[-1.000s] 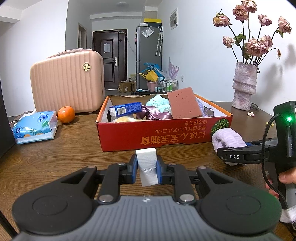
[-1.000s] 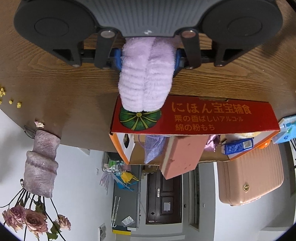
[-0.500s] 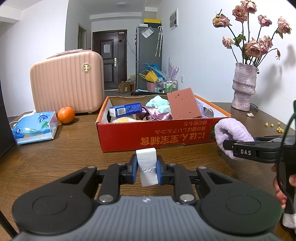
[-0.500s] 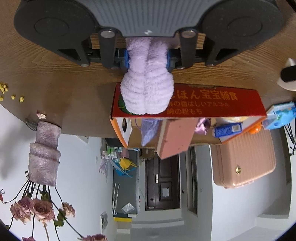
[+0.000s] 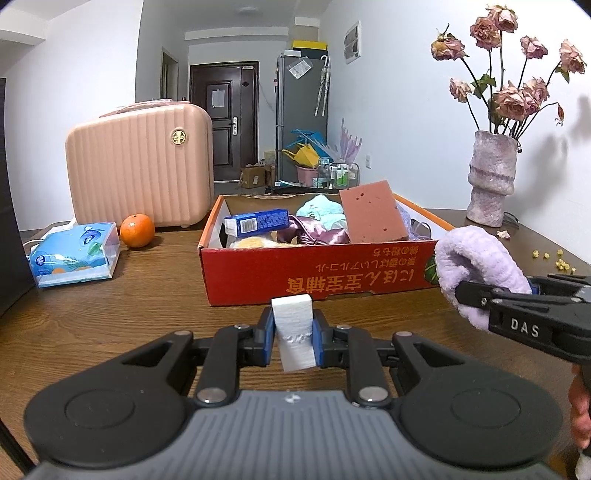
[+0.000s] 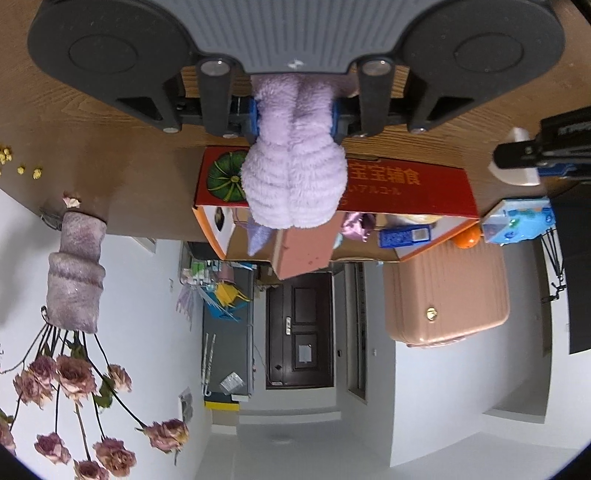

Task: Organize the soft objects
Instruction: 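Carry the wedge with left and towel roll with right over the box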

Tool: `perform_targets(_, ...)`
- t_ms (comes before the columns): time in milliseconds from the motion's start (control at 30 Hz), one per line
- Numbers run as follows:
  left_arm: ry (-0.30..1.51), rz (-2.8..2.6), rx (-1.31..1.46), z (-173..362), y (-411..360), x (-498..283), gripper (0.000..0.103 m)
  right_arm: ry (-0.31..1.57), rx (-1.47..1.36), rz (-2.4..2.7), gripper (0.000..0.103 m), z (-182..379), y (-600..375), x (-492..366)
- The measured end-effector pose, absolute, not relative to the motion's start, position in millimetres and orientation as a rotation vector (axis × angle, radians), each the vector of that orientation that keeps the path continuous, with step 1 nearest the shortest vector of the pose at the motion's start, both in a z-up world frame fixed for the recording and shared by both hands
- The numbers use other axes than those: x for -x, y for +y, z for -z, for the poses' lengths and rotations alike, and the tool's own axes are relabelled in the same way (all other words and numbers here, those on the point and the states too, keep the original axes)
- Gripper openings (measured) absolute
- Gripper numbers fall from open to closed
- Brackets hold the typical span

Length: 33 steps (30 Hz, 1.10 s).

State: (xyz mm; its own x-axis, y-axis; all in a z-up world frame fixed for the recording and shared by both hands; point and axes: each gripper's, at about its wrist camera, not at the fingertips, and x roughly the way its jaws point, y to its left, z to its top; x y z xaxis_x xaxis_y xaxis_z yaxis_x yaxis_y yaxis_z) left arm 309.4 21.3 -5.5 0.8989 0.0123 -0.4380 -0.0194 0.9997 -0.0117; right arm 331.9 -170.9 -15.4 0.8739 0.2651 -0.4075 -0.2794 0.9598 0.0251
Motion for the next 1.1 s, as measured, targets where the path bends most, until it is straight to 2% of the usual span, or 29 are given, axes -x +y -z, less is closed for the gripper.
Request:
perform_targets(600,0.415,-0.024,0.035,-7,24,-305,0.021,0.359,0.036,-0.312,0.032,3,-160,-310)
perform_targets(1100,0.350,-0.051,0.050,-36,28,-332,0.021,0.315,0.032,-0.328,0.032,-18,-144,-335)
